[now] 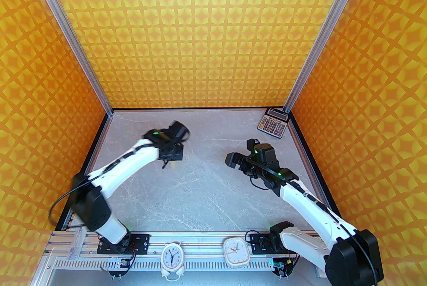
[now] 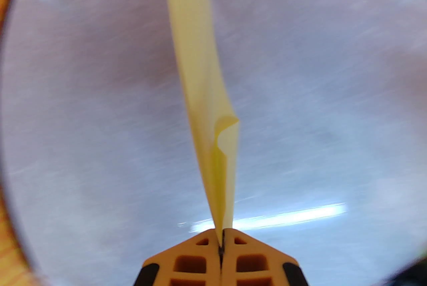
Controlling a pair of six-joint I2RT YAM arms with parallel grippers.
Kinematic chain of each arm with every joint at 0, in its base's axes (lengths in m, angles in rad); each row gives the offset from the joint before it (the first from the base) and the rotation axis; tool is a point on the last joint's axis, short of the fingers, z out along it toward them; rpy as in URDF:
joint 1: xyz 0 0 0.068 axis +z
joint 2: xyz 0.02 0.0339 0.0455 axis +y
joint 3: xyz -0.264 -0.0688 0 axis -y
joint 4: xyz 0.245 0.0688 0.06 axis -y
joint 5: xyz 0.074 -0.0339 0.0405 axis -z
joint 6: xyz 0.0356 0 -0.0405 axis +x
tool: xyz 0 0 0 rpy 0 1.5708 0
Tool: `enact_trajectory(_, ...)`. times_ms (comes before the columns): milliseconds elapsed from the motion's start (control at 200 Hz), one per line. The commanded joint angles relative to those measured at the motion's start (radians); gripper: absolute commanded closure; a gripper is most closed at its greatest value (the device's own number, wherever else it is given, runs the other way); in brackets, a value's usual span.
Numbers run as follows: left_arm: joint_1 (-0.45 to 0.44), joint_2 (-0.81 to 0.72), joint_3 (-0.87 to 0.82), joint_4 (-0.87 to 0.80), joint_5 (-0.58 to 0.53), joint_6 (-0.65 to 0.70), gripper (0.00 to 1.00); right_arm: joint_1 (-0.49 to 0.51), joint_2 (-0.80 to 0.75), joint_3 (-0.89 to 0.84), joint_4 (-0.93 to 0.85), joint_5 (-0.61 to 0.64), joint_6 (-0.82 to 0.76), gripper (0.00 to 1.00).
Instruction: Fold a paper plane with a square sheet of paper (fold left side to right side)
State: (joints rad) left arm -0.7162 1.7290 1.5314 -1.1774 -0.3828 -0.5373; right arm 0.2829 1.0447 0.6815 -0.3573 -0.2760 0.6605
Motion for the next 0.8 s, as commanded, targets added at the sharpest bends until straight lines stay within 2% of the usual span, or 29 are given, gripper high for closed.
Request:
enact_trajectory(0,-0.090,0.139,0.091,-0.260,-0.278,-0.027,1.00,-0.033,-0.040,0.004,-0.055,0.062,-0.030,0.01)
enact_trajectory(110,-0.169,0.306,0.208,-0.358,-0.344,-0.096,1.00,-0.060,-0.067,-0.002,-0.071,0.069,-0.034,0.01)
enact_trajectory(210,-0.225,0.423,0.306,-0.392,-0.341,-0.127,1.00,-0.070,-0.076,0.001,-0.085,0.063,-0.042,0.01)
enact_trajectory(275,-0.255,0.476,0.360,-0.377,-0.297,-0.120,1.00,-0.073,-0.080,-0.004,-0.086,0.061,-0.042,0.01)
enact_trajectory(375,-0.277,0.518,0.399,-0.304,-0.172,-0.089,0.71,-0.074,-0.083,-0.016,-0.086,0.057,-0.036,0.01)
enact_trajectory(405,-0.278,0.515,0.394,-0.269,-0.123,-0.082,0.62,-0.074,-0.084,-0.021,-0.085,0.053,-0.035,0.01)
enact_trajectory(485,-0.276,0.471,0.355,-0.156,-0.002,-0.068,0.56,-0.074,-0.086,-0.033,-0.082,0.041,-0.027,0.01)
enact_trajectory(545,-0.271,0.423,0.320,-0.070,0.080,-0.057,0.40,-0.074,-0.086,-0.044,-0.074,0.028,-0.022,0.02)
enact_trajectory(610,-0.255,0.349,0.283,-0.004,0.141,-0.075,0.39,-0.075,-0.079,-0.059,-0.053,-0.004,-0.018,0.03)
enact_trajectory(695,-0.211,0.240,0.189,0.106,0.247,-0.078,0.38,-0.074,-0.049,-0.075,-0.012,-0.058,-0.010,0.11)
enact_trajectory(795,-0.132,0.097,0.023,0.240,0.353,-0.119,0.39,-0.060,0.019,-0.085,0.066,-0.131,0.001,0.29)
